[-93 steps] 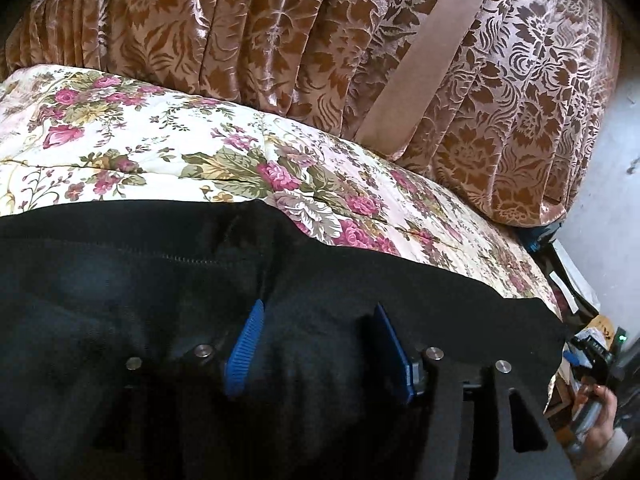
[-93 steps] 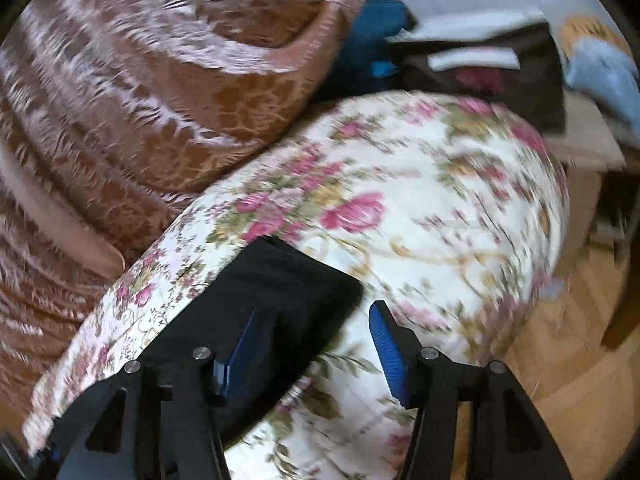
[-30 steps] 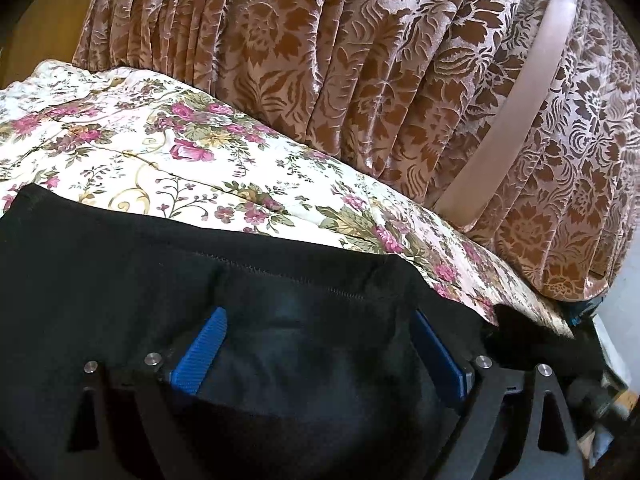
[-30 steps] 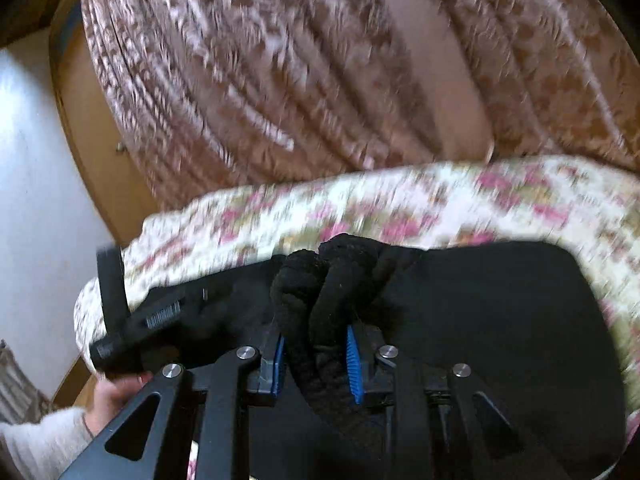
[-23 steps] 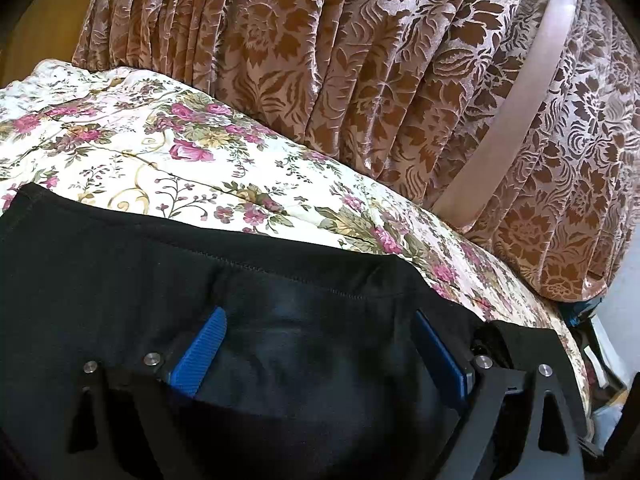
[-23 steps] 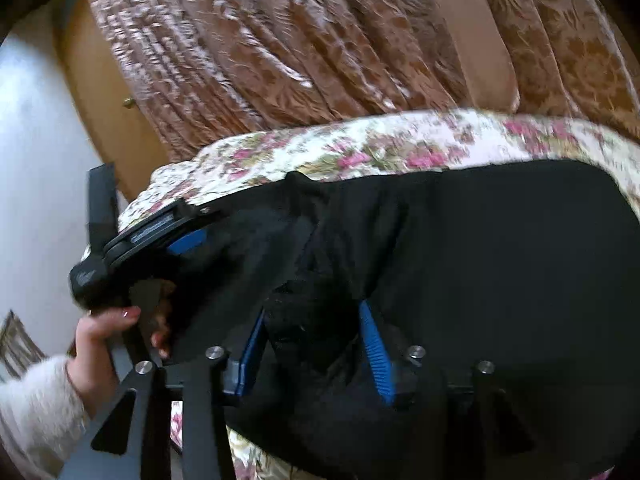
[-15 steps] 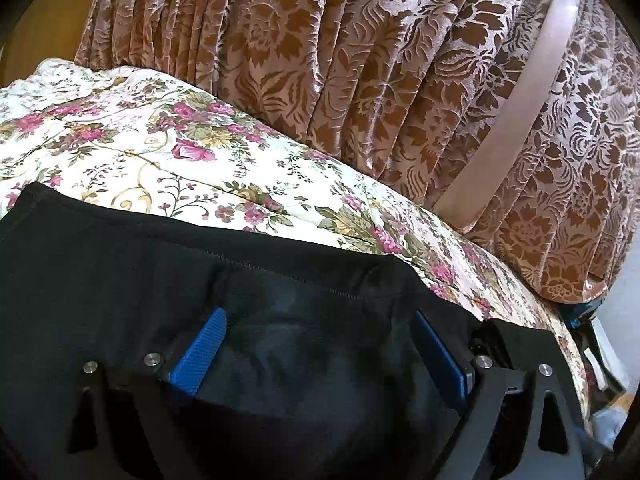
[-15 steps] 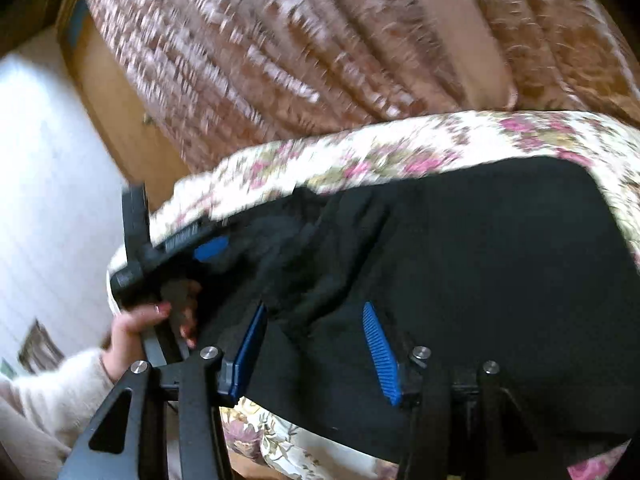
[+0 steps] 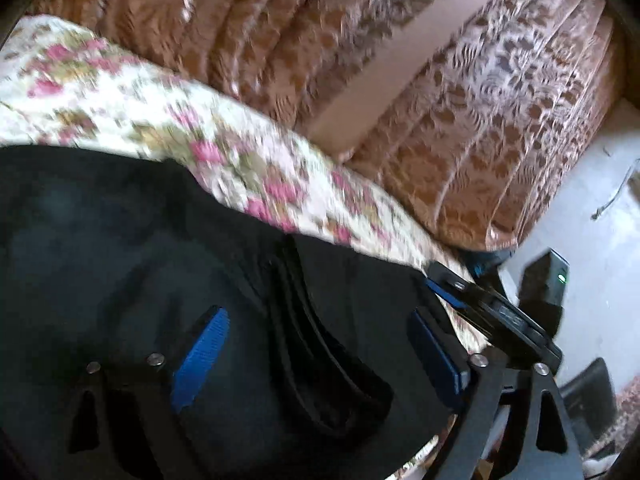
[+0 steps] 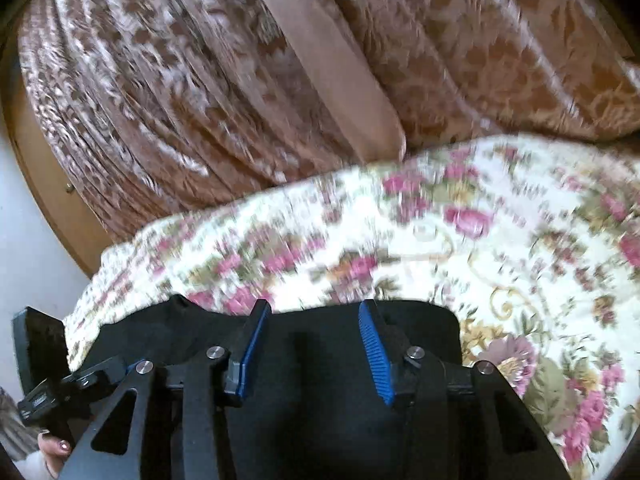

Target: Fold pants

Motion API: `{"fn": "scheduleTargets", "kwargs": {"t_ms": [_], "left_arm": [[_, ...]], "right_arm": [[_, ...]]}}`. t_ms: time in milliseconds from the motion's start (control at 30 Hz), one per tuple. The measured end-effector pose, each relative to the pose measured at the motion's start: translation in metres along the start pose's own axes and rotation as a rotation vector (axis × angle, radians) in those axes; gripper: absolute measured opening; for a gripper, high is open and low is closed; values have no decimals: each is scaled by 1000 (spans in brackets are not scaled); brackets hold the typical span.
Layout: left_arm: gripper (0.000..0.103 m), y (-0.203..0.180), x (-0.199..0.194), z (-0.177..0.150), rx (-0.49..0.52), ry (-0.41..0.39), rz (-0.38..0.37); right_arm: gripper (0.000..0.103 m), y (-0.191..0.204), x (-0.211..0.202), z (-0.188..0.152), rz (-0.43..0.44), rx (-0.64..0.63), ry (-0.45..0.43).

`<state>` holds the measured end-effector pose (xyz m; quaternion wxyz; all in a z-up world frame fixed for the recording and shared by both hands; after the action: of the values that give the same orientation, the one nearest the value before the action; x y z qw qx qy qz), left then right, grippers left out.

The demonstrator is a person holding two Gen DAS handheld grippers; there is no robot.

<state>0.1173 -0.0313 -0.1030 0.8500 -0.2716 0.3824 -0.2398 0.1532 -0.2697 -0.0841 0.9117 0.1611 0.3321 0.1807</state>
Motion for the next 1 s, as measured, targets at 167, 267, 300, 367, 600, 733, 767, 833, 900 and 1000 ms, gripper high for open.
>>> {"fn": "scheduleTargets", "kwargs": {"t_ms": [167, 267, 300, 367, 600, 733, 767, 833, 900, 1000], "left_arm": [[45, -6, 14, -20, 36, 64, 32], [18, -13, 10, -30, 80, 76, 32], [17, -16, 5, -30, 93, 63, 32], [17, -19, -9, -36, 97, 35, 29], [34, 4, -21, -37, 15, -11, 78], [47, 16, -60, -20, -17, -130, 98], [49, 22, -74, -15, -18, -171, 131], [57, 35, -107, -9, -25, -258, 218], [64, 49, -133, -8, -45, -319, 298], [70, 74, -174, -13, -110, -404, 413]], "right_arm": [[48, -2, 9, -27, 45, -101, -14], [48, 5, 0, -36, 67, -184, -37], [48, 7, -1, -39, 69, -211, -32], [48, 11, 1, -42, 63, -269, -13], [48, 25, 11, -57, -29, -425, -12], [48, 21, 7, -57, -15, -411, -35], [48, 20, 7, -57, -8, -404, -37], [48, 20, 7, -56, -1, -398, -42], [48, 20, 6, -57, -2, -398, -47], [48, 20, 5, -57, 0, -394, -55]]}}
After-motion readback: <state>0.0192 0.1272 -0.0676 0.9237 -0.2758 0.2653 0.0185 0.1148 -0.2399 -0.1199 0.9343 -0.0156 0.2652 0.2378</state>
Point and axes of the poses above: each gripper's, at about its wrist camera, not at the fingertips, and x roughly the way its jaws point, y to its left, z to its top, the point moved 7 cm from there along x, roughly the way its jaws point, and after that the axes turned 2 degrees about -y, right-handed, at the moved point
